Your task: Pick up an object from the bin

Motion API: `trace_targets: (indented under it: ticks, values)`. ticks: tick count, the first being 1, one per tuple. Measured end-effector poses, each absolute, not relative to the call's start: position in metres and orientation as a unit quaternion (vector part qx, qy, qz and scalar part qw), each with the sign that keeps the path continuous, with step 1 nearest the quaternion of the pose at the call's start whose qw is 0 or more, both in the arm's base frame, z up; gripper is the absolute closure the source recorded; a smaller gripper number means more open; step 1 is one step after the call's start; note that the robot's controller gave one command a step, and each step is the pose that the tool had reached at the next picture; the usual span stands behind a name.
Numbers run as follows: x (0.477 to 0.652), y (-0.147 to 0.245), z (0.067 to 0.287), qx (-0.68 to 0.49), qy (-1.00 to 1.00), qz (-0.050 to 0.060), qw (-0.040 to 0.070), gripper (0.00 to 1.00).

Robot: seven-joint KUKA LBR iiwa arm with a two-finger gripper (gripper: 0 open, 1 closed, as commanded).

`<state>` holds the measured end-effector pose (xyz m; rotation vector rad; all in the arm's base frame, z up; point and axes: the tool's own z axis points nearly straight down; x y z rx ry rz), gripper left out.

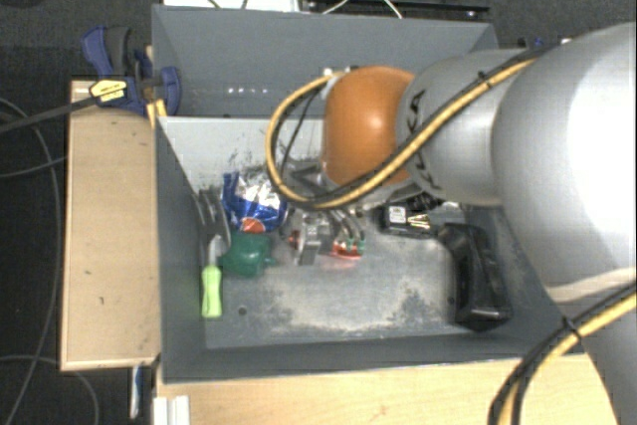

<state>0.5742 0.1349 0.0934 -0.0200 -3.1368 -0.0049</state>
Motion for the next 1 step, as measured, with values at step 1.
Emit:
trace_targets:
  ticks: [1]
  values:
    - [0.5754, 0.1350, 0.1120, -0.006, -1.000, -0.002, 0.001, 1.00]
